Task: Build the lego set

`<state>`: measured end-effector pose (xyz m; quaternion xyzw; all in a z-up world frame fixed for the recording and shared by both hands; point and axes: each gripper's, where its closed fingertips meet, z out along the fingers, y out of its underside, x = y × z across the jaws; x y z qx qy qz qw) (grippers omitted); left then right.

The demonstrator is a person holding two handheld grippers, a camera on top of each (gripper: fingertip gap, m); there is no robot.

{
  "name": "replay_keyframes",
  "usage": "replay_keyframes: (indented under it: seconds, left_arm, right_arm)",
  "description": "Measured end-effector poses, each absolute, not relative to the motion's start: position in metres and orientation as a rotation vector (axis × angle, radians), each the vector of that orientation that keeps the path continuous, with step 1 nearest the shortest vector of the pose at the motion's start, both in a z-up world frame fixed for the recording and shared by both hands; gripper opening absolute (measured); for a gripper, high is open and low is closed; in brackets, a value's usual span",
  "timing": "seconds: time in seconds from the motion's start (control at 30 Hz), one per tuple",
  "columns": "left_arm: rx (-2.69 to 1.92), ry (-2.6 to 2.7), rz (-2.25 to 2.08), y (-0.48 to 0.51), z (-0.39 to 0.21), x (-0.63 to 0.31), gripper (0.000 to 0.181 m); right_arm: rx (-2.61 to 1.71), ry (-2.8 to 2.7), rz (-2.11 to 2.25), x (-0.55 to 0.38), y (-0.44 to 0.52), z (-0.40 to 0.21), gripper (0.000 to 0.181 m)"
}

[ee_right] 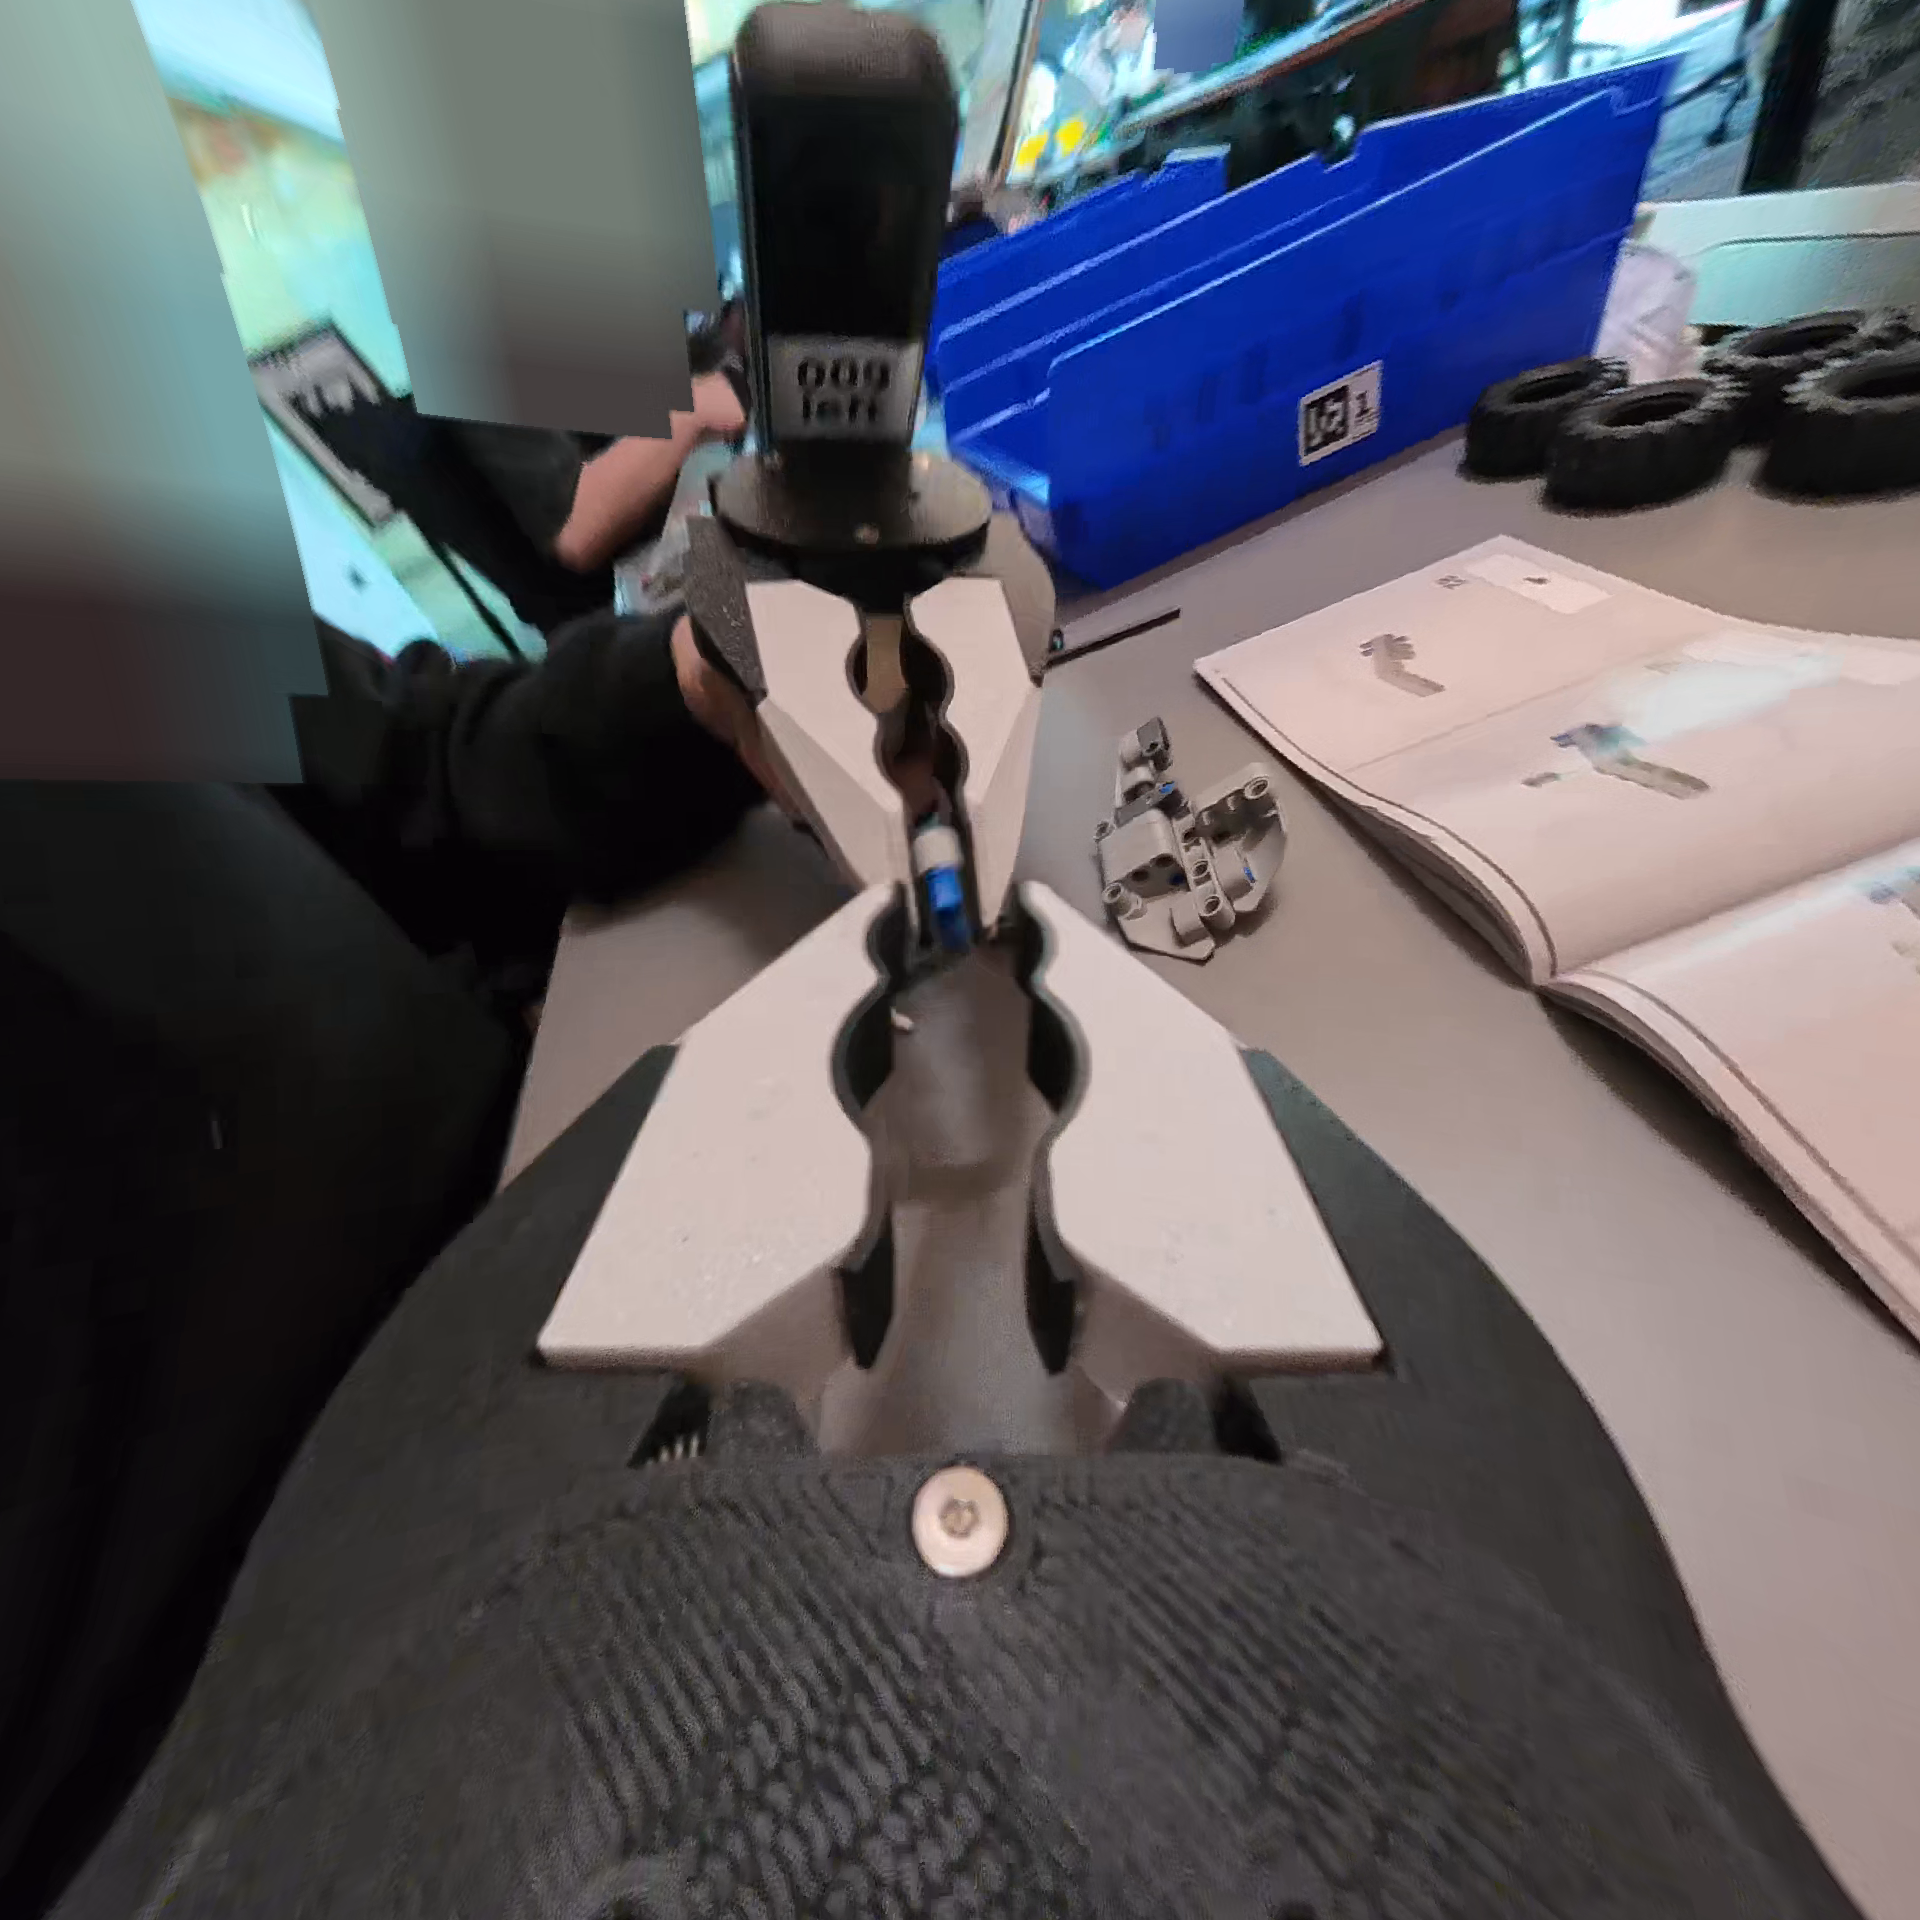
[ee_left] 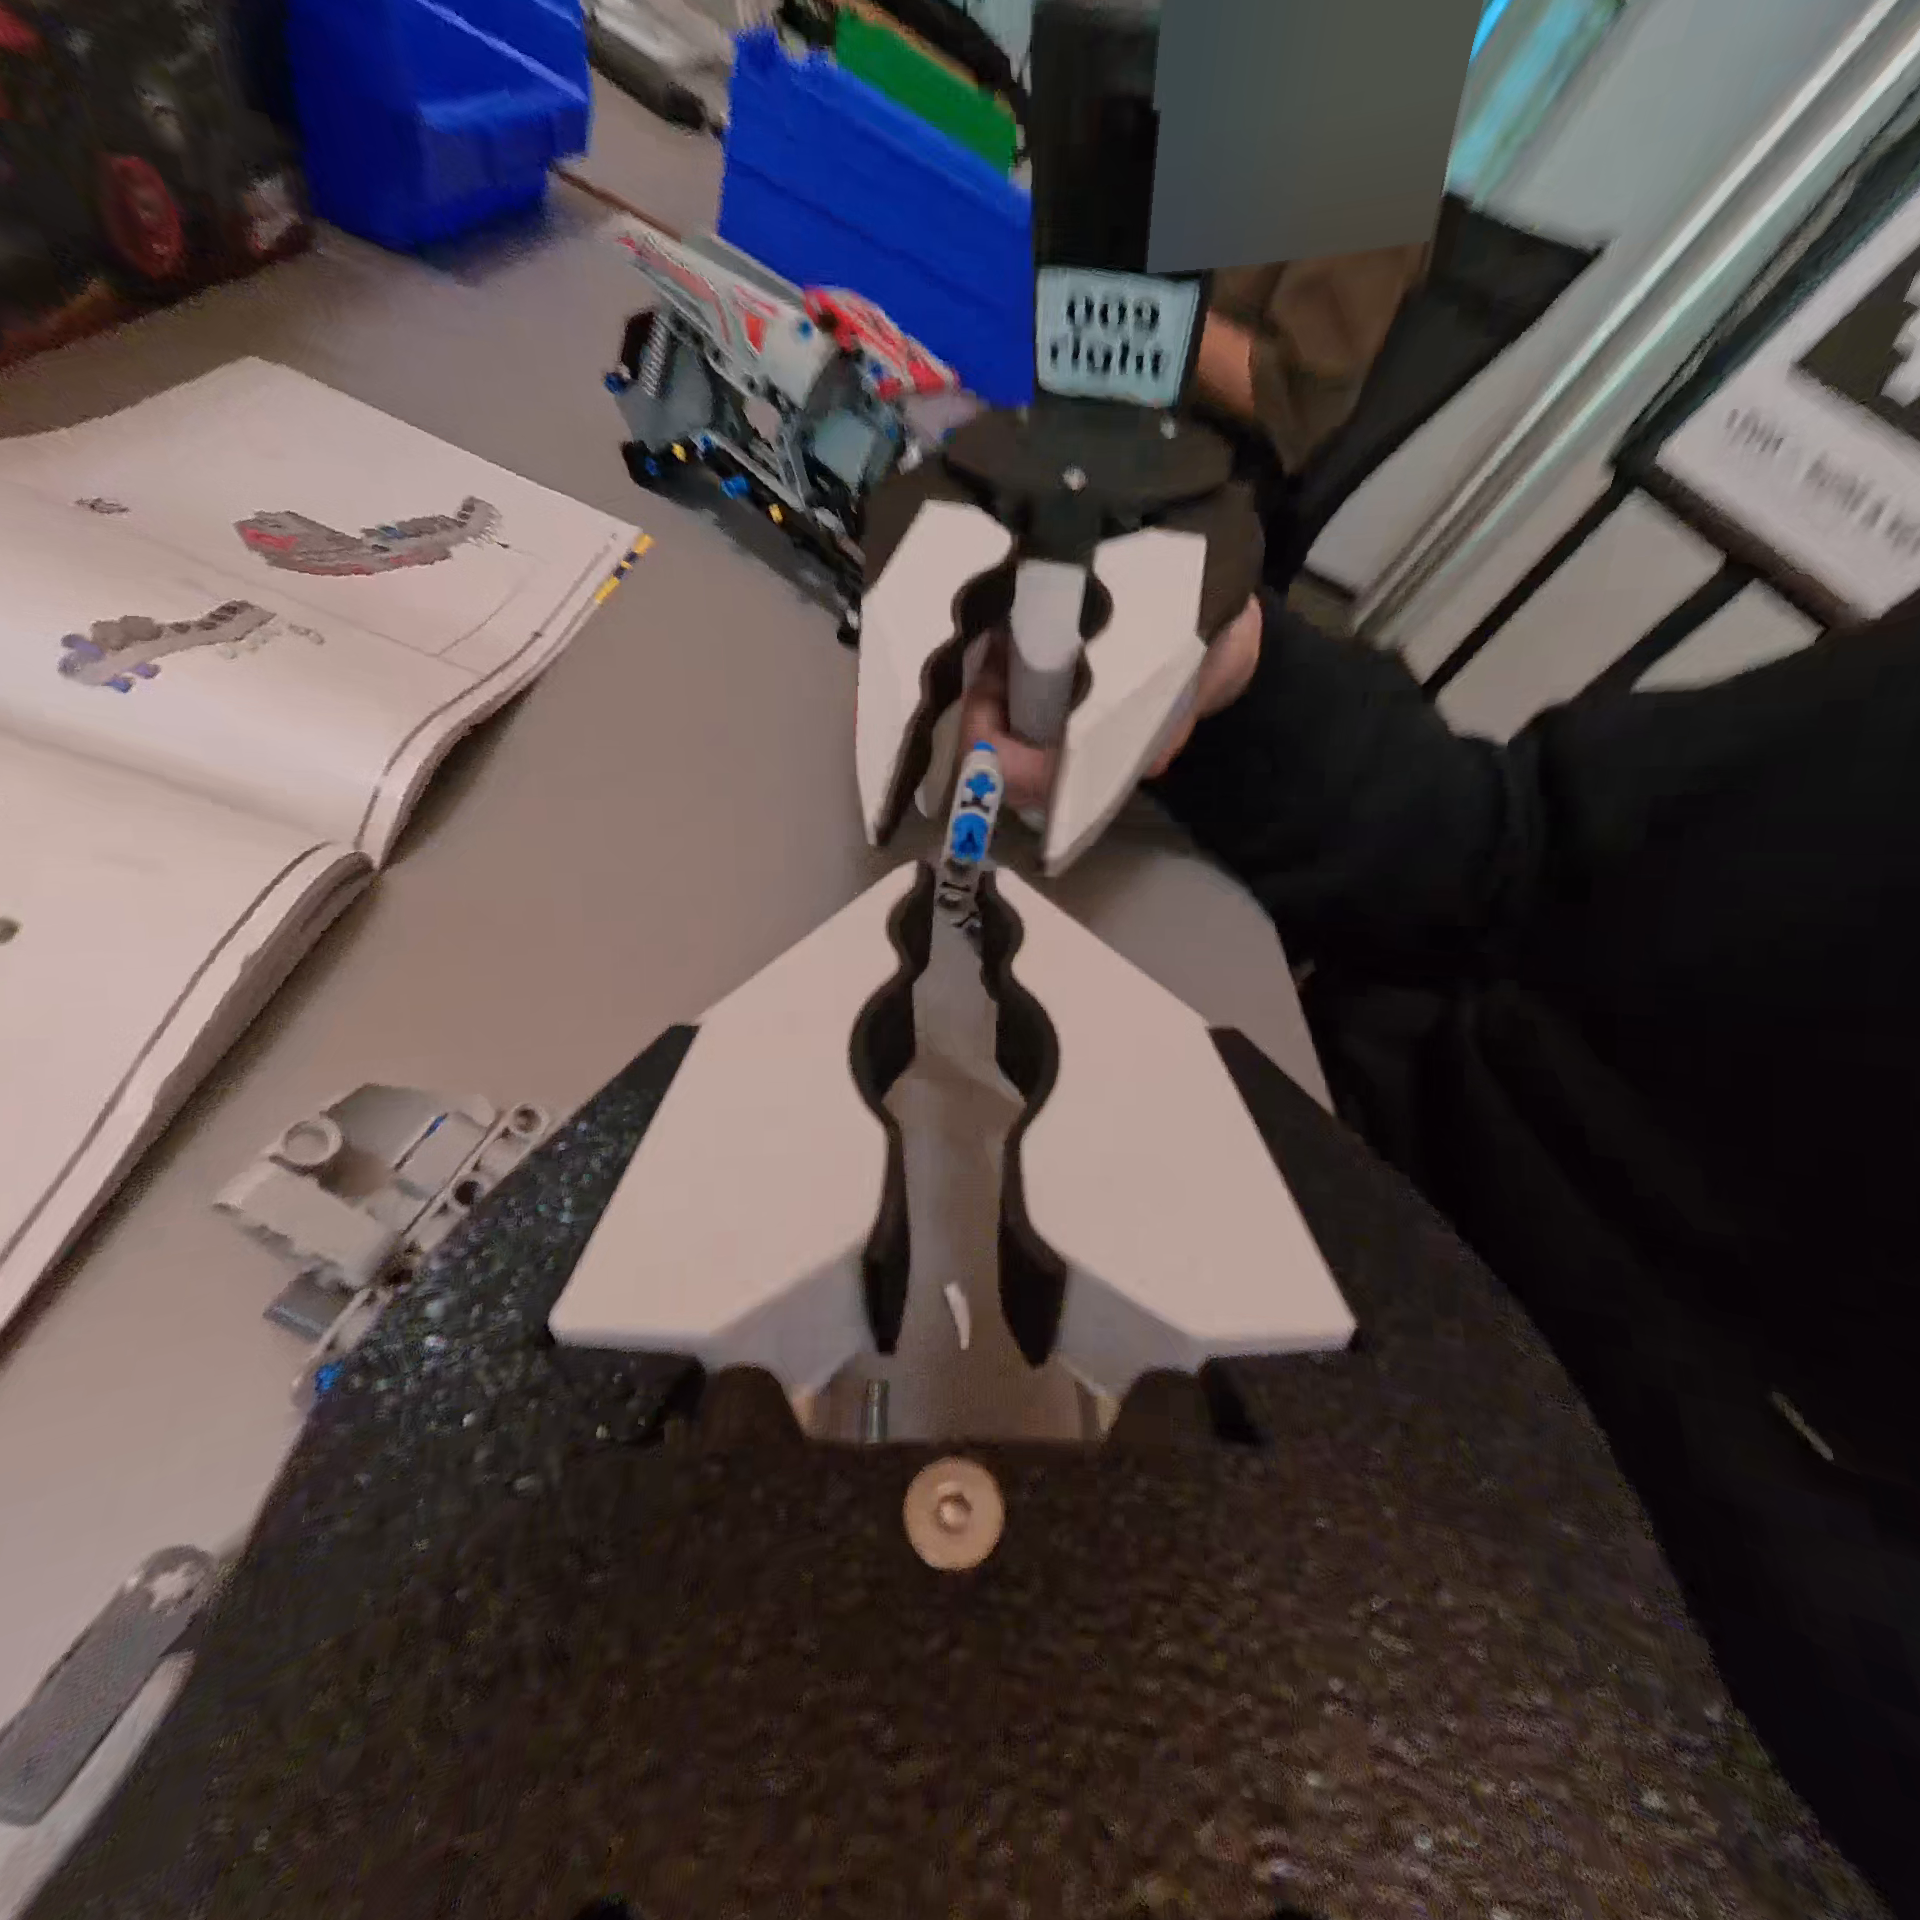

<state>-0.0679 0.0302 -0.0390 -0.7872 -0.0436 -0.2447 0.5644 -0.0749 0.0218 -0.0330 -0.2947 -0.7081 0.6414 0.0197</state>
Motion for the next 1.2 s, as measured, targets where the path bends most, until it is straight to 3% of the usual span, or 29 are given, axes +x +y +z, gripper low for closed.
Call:
replay_keyframes:
  seconds: [0.03, 0.23, 0.37, 0.6, 0.67, 0.9, 1.2]
  left_arm:
    - [-1.826, -0.134, -0.579, 0.03, -0.036, -0.073, 0.006]
    - [-1.748, -0.093, -0.51, 0.03, -0.02, -0.076, 0.005]
    - [-1.734, -0.019, -0.396, 0.031, -0.017, -0.075, 0.005]
    - [-1.708, 0.003, -0.392, 0.029, -0.01, -0.075, 0.006]
    - [-1.727, 0.005, -0.36, 0.026, -0.01, -0.079, 0.013]
    - [-1.773, 0.268, -0.057, 0.022, -0.015, -0.075, 0.016]
    - [-1.696, 0.113, -0.376, 0.022, -0.001, -0.065, 0.011]
  right_arm:
    - [-0.984, -2.17, 2.03, -0.076, 0.024, -0.032, 0.026]
    - [-1.301, -2.152, 2.201, -0.074, 0.015, -0.04, 0.034]
    - [-1.292, -2.088, 2.39, -0.072, 0.003, -0.031, 0.011]
    - [-1.257, -2.033, 2.474, -0.071, 0.005, -0.023, 0.007]
    - [-1.256, -2.004, 2.501, -0.071, 0.008, -0.02, 0.007]
    - [-1.343, -1.783, 2.779, -0.072, 0.025, -0.003, 0.006]
    - [-1.273, -1.802, 2.697, -0.07, 0.023, -0.003, 0.006]
